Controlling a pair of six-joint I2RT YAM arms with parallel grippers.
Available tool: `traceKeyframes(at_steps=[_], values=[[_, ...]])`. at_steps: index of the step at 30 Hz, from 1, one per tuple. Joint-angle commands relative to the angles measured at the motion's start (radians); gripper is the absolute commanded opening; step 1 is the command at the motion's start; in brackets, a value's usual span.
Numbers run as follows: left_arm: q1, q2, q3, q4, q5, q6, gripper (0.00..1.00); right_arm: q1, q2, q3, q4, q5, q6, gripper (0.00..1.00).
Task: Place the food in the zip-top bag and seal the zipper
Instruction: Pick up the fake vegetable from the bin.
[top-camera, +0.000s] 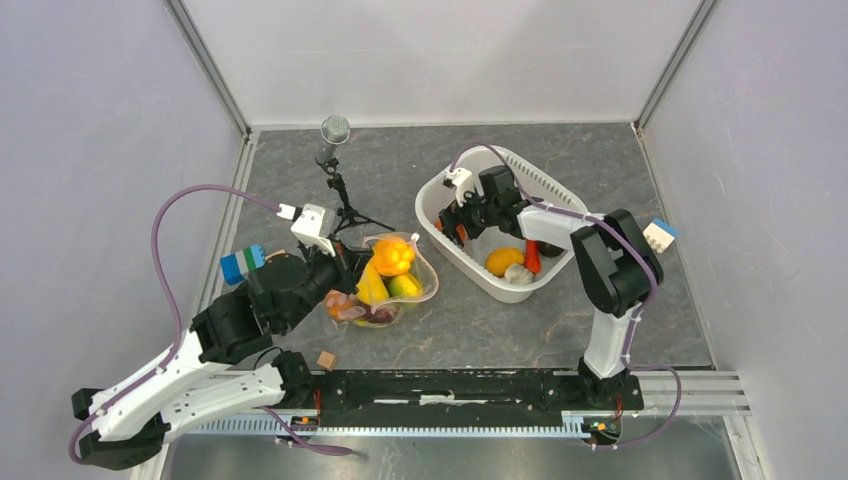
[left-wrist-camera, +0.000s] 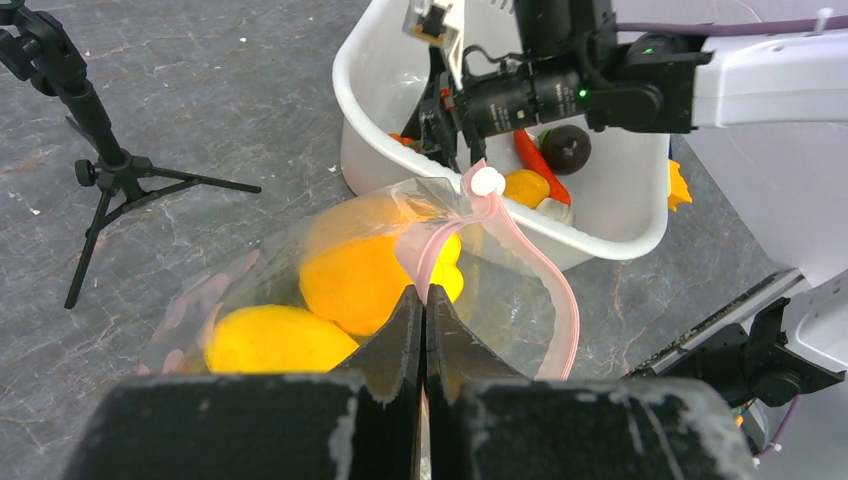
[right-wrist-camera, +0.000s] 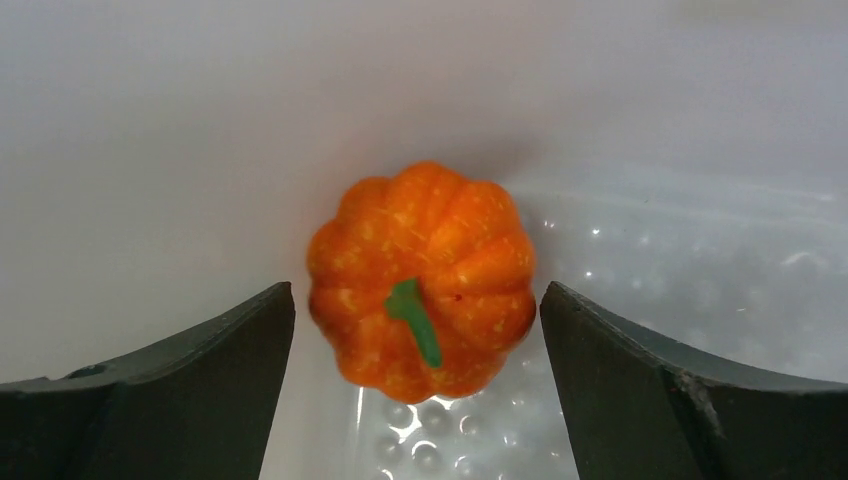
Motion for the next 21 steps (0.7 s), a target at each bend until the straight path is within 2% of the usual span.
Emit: traceKeyframes(at_steps=[1,4,6,9,14,17,21], values=[[-0.004,0.0,0.03,0.042,-0.023,-0.036,0.04,0.019,0.062,0.049,0.004,-0.024,-0.025,0.95],[-0.003,0.005,0.031,0.046,-0.021,-0.034,0.04,0.034,0.09,0.071,-0.039,0.102,-0.032,0.91],[-0.004,0.008,0.031,0.049,-0.019,-0.032,0.04,0.034,0.093,0.061,-0.029,0.184,-0.015,0.83],[-0.004,0.007,0.029,0.047,-0.018,-0.034,0.03,0.033,0.075,0.019,0.011,0.274,0.008,0.68],[-0.004,0.001,0.028,0.044,-0.021,-0.035,0.04,0.016,0.014,-0.056,0.144,0.312,0.065,0.36],[-0.004,-0.002,0.028,0.042,-0.023,-0.037,0.03,-0.004,-0.027,-0.091,0.189,0.326,0.089,0.26],[-0.004,-0.008,0.026,0.038,-0.025,-0.036,0.04,-0.029,-0.088,-0.114,0.181,0.308,0.086,0.27]])
